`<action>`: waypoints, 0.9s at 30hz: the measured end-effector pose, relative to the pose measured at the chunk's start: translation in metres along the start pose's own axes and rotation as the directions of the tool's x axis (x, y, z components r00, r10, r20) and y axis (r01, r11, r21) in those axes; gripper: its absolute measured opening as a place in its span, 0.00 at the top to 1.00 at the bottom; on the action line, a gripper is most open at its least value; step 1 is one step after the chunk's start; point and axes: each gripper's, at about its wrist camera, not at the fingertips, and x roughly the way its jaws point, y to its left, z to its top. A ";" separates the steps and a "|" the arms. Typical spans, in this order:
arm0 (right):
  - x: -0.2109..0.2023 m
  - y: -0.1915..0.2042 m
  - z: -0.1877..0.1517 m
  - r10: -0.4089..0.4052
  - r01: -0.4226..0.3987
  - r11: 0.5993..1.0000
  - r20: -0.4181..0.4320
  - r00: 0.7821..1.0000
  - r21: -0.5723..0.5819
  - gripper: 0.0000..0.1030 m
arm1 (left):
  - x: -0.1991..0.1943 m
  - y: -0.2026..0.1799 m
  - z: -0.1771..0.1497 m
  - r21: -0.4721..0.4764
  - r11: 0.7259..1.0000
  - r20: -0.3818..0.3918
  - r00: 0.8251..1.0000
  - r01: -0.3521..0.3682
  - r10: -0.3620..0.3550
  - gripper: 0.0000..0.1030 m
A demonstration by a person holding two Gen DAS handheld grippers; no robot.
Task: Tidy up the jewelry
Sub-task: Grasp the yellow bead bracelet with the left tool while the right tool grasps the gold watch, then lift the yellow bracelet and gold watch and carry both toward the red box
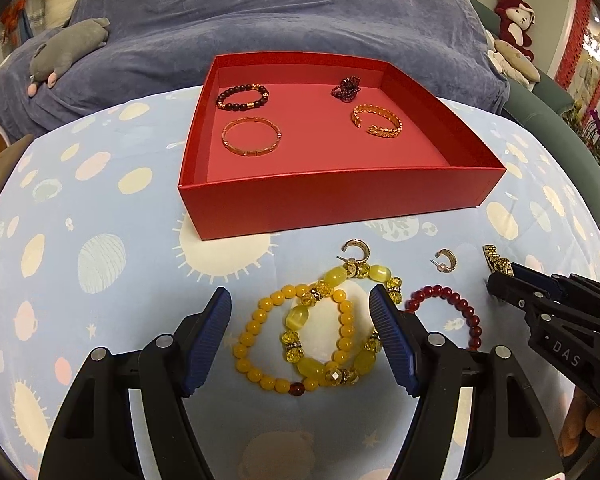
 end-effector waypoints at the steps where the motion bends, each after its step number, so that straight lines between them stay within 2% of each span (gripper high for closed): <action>1: -0.001 0.000 0.000 0.001 -0.001 1.000 0.000 1.000 0.002 0.78 | 0.002 -0.001 0.000 0.003 1.000 -0.001 1.000 0.000 0.000 0.35; 8: -0.003 -0.004 0.004 0.017 -0.017 1.000 0.002 1.000 0.025 0.78 | 0.010 -0.004 0.000 0.032 0.999 0.009 1.000 -0.007 0.006 0.57; 13: -0.005 -0.003 0.005 0.023 -0.023 0.999 0.004 1.000 0.026 0.78 | 0.009 -0.009 -0.001 0.067 0.998 0.009 1.000 -0.002 0.002 0.85; 16: -0.006 -0.003 0.005 0.027 -0.028 0.999 0.007 1.000 0.027 0.78 | 0.004 -0.008 0.001 0.060 0.998 0.016 1.000 0.022 -0.023 0.93; 27: -0.021 0.004 0.012 0.055 -0.055 0.998 0.044 0.998 0.017 0.78 | -0.033 -0.008 0.009 0.020 0.988 0.051 0.987 0.153 -0.154 0.93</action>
